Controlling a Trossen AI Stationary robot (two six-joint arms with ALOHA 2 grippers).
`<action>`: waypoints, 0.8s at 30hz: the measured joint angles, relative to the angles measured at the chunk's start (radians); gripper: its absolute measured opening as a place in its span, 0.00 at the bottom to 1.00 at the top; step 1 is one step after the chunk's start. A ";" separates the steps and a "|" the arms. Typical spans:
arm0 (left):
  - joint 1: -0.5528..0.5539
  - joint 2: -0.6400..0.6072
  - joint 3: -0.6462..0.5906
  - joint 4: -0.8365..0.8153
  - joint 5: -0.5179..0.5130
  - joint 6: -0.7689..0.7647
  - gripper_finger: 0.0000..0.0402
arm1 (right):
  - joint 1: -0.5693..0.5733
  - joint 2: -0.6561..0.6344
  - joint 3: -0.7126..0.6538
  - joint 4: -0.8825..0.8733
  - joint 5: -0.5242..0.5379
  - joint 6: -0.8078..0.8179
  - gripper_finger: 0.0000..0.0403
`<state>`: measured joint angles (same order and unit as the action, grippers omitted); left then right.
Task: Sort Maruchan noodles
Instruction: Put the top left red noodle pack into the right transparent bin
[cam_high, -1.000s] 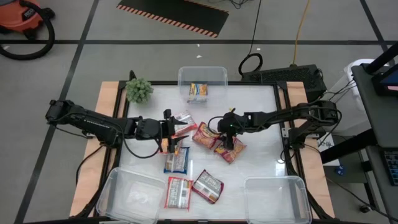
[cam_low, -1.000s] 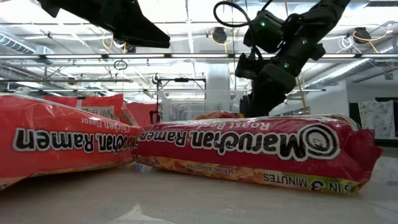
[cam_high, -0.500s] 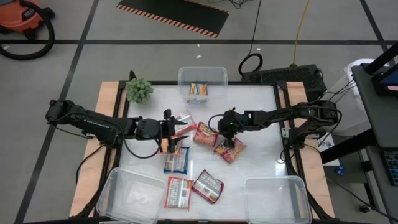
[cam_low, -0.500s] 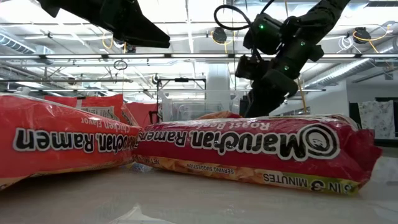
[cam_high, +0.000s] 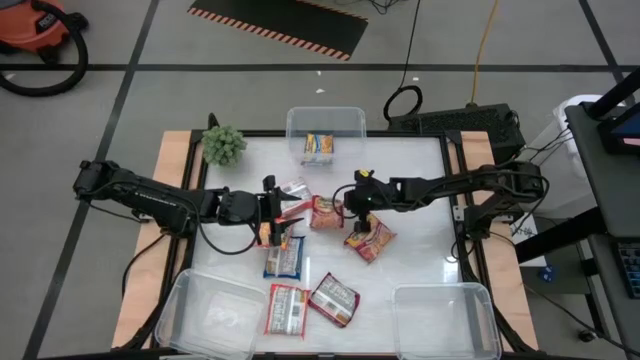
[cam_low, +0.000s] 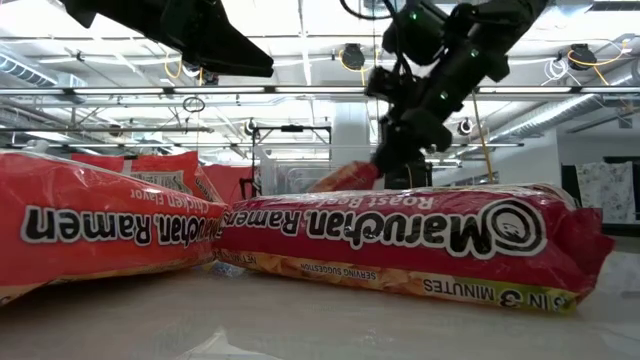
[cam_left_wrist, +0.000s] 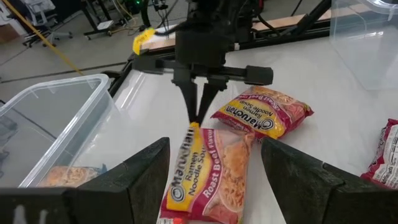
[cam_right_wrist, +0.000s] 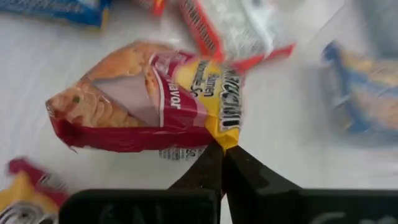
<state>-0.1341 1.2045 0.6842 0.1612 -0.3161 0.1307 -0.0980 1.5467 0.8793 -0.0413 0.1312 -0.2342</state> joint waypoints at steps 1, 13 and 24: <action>0.000 0.000 0.000 0.000 0.000 0.000 0.64 | 0.007 0.000 0.003 0.014 0.020 -0.016 0.00; 0.002 0.000 0.000 0.004 -0.029 -0.019 0.64 | 0.100 0.000 0.071 0.022 0.223 -0.183 0.00; 0.030 0.000 0.000 -0.009 -0.045 -0.114 0.64 | 0.151 0.000 0.117 0.024 0.268 -0.258 0.00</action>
<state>-0.1040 1.2045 0.6842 0.1519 -0.3612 0.0171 0.0533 1.5467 0.9964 -0.0169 0.3992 -0.4919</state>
